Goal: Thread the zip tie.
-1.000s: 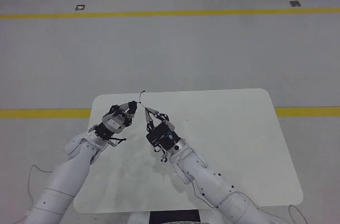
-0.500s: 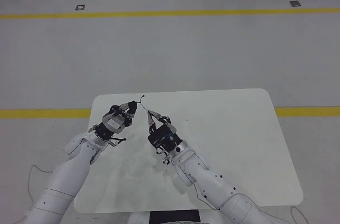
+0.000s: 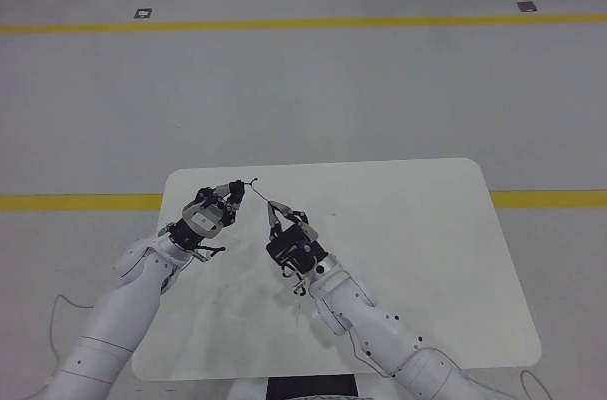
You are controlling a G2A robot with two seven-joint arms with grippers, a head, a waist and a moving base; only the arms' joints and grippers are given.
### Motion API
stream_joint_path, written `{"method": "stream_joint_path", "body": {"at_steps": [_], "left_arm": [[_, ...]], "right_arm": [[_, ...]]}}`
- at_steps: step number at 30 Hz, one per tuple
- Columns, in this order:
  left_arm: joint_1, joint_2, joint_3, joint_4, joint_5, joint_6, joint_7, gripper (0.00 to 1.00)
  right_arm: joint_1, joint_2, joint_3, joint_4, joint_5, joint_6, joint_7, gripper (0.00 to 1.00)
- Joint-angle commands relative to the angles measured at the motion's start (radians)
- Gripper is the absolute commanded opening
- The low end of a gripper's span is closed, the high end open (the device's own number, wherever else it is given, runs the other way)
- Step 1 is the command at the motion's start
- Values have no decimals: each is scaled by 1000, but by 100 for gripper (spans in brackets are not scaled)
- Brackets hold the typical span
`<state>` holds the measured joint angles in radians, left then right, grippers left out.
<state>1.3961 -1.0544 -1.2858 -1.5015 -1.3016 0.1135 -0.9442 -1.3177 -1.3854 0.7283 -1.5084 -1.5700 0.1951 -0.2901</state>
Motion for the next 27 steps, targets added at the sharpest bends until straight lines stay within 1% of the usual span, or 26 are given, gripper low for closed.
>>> {"method": "stream_joint_path", "body": {"at_steps": [1,27], "left_arm": [[0,0,0,0,0,0,0,0],[0,0,0,0,0,0,0,0]], "right_arm": [[0,1,-1,1,0,3,2,0],[-14,24,9,-6,0,23,27,0]]}}
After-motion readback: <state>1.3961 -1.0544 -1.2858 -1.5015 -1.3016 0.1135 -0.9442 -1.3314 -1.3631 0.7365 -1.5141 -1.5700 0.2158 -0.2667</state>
